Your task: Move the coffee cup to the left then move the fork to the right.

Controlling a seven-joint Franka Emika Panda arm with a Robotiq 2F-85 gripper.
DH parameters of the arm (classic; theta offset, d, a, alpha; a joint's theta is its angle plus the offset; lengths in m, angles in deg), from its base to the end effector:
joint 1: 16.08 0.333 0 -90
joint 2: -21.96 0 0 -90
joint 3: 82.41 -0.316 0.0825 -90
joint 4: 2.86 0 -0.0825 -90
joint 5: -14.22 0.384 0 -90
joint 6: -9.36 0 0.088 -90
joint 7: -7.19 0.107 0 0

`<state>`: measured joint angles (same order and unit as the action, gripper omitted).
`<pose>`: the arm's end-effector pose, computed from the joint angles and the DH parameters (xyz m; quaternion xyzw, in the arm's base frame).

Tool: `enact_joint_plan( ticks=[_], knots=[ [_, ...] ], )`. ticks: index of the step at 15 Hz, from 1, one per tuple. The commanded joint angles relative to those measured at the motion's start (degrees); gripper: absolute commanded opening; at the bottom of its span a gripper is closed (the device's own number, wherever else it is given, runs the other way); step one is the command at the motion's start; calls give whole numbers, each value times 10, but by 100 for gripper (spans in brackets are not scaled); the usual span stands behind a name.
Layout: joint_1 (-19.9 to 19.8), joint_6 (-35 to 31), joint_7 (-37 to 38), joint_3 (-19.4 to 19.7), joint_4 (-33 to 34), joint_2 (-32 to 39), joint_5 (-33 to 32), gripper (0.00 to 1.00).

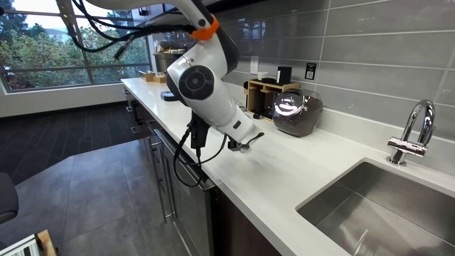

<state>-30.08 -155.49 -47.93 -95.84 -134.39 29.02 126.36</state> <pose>0.5035 -0.0576 0.2943 -0.8129 0.4047 -0.2917 0.3005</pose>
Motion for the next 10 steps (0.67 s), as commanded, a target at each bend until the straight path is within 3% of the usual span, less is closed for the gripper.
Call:
enact_joint_plan(
  ticks=[1,6,7,10],
  knots=[
    [40,-151,29,-38,-69,-120,-14,100],
    [97,-425,16,-134,-74,-187,25,100],
    [85,-367,29,-108,-61,-162,4,100],
    [95,-384,35,-120,-62,-173,6,100]
  ],
)
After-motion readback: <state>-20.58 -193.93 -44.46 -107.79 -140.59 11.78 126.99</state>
